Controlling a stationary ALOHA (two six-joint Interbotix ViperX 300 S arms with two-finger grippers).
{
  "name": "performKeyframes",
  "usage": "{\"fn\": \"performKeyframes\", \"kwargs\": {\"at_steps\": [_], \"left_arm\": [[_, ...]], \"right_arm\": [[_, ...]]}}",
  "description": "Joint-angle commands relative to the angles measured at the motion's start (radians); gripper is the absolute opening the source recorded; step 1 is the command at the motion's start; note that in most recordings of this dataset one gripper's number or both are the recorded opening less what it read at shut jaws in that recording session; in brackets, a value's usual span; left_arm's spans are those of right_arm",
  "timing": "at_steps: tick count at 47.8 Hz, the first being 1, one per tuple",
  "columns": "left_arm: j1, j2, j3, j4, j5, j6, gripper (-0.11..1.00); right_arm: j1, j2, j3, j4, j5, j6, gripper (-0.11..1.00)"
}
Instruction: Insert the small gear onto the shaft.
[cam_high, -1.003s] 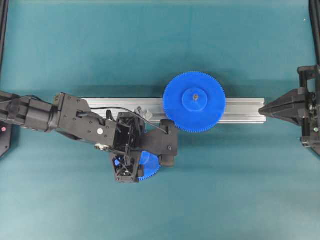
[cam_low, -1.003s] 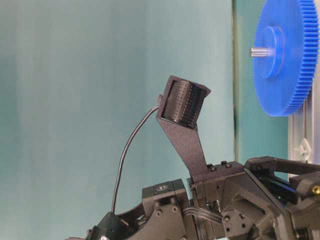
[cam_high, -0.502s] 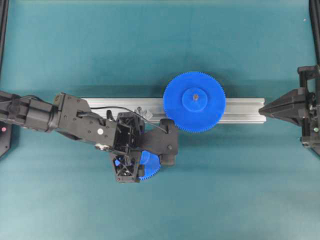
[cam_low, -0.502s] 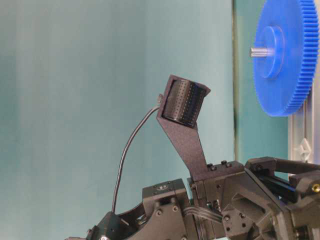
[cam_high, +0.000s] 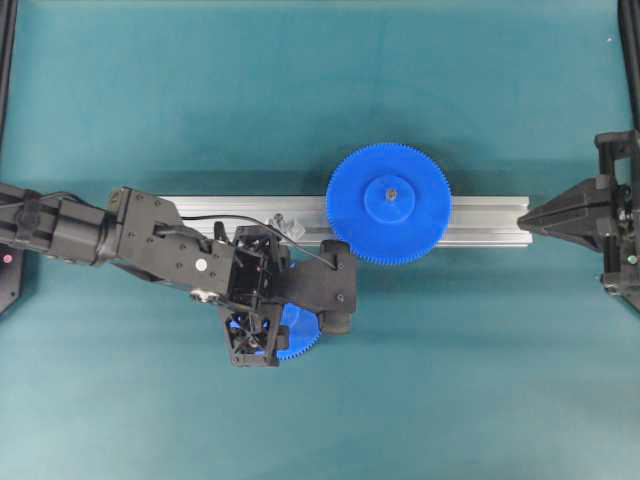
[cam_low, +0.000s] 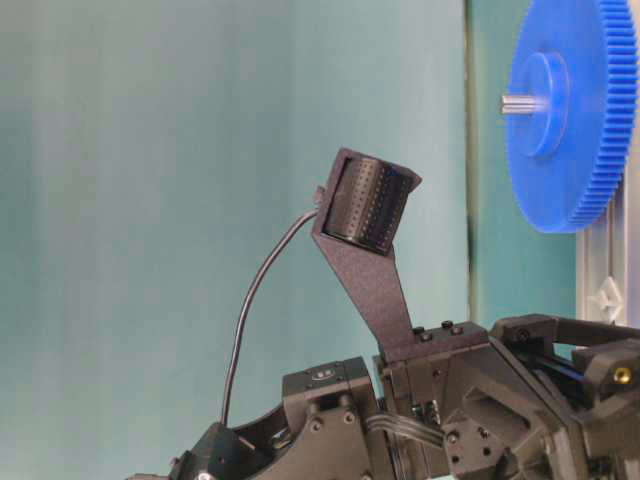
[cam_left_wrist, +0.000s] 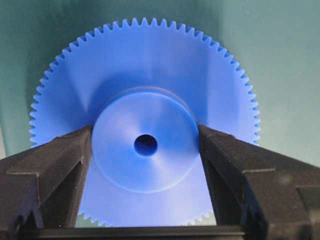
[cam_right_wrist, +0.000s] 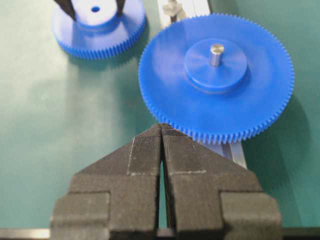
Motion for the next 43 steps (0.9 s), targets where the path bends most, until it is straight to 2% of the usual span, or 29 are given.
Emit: {"fn": "performKeyframes", "kwargs": {"at_steps": [1, 29, 43], "left_arm": [[-0.002, -0.005, -0.005, 0.0, -0.002, 0.0, 0.7], [-0.002, -0.006, -0.014, -0.002, -0.002, 0.002, 0.7], [-0.002, -0.061, -0.028, -0.002, 0.015, 0.003, 0.7]], "right_arm": [[-0.002, 0.005, -0.009, 0.002, -0.008, 0.009, 0.02], [-0.002, 0.005, -0.009, 0.002, -0.008, 0.009, 0.02], [-0.002, 0.005, -0.006, 0.002, -0.009, 0.009, 0.02]]}}
